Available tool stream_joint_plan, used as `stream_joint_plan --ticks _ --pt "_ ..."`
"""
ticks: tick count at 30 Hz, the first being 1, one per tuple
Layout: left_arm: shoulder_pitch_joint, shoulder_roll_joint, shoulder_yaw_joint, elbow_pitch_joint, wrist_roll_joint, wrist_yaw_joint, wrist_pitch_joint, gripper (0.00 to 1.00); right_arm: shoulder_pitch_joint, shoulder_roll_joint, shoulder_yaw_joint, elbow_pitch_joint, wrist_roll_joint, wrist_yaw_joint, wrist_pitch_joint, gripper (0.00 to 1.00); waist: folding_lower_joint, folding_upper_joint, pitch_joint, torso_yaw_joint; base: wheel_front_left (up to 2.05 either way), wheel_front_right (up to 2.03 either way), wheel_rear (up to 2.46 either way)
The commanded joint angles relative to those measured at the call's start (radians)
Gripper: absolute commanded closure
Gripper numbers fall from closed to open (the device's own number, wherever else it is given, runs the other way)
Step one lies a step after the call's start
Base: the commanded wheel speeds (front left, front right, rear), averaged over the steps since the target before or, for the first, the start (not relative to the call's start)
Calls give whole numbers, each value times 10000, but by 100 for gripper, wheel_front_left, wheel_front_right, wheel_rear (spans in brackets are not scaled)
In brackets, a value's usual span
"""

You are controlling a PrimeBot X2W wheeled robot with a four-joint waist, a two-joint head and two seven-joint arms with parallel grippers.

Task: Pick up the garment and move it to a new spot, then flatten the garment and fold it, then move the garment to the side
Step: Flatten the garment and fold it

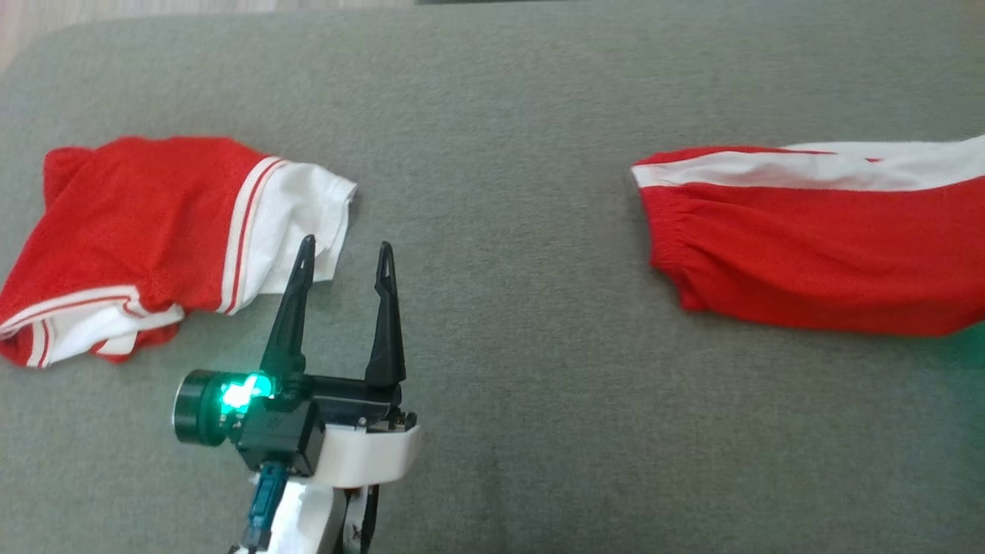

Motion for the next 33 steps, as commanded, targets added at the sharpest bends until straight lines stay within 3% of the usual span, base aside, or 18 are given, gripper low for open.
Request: stream_joint_plan --ticks 1,9,14,18,23,24,25,29,33 --pt "-46 12 400 -247 102 -46 -51 0 -115 -349 18 -185 -262 -7 -353 100 0 0 -178 -163 0 0 0" --pt "138 -67 402 -19 226 -307 -51 0 -694 251 -79 -1176 -1064 -7 -1074 100 0 0 -639 -186 0 0 0" --pt "402 -117 425 89 235 -413 -51 0 -301 889 -19 -2808 -1446 -7 -966 100 0 0 -1075 -8 0 0 0" --pt "572 -157 460 120 223 -470 -51 0 505 1622 -192 -4423 -1870 -7 -565 100 0 0 -1262 187 0 0 0" --pt "655 -206 439 152 230 -560 -51 0 1935 3122 86 -6199 -2472 -7 185 100 0 0 -1330 462 0 0 0" --pt "661 -217 448 145 220 -561 -51 0 2245 3410 231 -6364 -2531 -7 373 64 0 0 -1320 506 0 0 0" --pt "662 -227 453 144 206 -569 -51 0 2530 3661 364 -6458 -2590 -7 507 0 0 0 -1307 552 0 0 0" --pt "618 -263 424 187 184 -623 -51 0 3312 4364 412 -6740 -2843 -7 172 0 0 0 -1314 727 0 0 0" --pt "738 -282 515 199 165 -602 -51 0 3818 4494 410 -7251 -2884 -7 -511 0 0 0 -1521 690 0 0 0"
